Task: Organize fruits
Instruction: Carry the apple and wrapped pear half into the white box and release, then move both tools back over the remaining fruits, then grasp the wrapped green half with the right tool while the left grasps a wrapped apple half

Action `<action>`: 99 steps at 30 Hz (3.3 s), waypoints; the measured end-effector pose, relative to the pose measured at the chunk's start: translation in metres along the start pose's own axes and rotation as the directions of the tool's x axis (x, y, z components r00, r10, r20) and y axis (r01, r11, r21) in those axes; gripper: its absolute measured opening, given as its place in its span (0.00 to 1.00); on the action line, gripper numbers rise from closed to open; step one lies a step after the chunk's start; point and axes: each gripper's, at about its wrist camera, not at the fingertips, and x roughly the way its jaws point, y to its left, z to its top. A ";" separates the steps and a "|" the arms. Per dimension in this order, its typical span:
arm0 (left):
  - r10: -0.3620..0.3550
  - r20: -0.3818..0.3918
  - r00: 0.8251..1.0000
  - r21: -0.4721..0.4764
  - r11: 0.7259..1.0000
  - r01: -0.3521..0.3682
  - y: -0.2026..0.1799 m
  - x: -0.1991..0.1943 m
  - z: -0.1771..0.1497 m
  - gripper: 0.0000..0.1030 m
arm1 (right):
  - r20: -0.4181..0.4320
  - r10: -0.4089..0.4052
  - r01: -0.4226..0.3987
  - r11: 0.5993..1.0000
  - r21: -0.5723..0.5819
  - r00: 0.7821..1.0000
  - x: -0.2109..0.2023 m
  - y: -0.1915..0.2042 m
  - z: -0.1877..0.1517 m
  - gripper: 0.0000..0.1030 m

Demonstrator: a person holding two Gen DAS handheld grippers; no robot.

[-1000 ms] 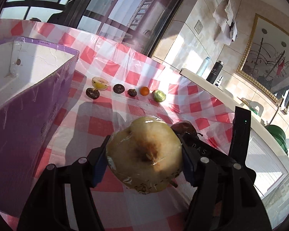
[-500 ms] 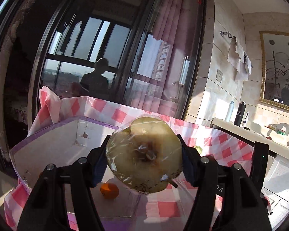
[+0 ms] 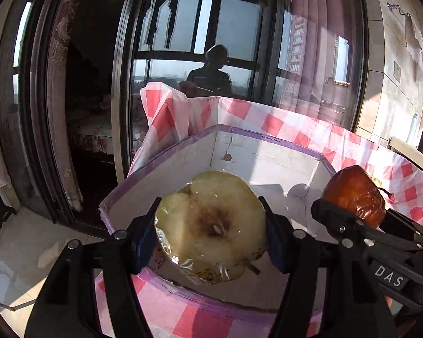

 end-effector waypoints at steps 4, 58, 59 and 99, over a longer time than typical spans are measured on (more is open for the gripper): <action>0.074 -0.036 0.997 0.105 0.992 -0.070 -0.007 0.012 -0.008 0.63 | -0.068 -0.115 0.102 0.980 -0.174 0.991 0.014 0.015 -0.003 0.60; -0.335 0.280 0.900 0.590 0.799 0.114 -0.223 -0.054 -0.001 0.98 | 0.187 -0.486 0.404 0.845 0.349 0.854 -0.069 -0.203 -0.028 0.94; -0.362 0.240 0.901 0.570 0.803 0.171 -0.235 -0.044 -0.002 0.98 | 0.170 -0.512 0.428 0.825 0.369 0.842 -0.073 -0.216 -0.036 0.94; -0.576 -0.291 0.764 -0.220 0.817 0.533 -0.304 0.265 -0.003 0.98 | -0.337 -0.612 0.698 0.607 0.380 0.716 0.086 -0.491 0.021 0.92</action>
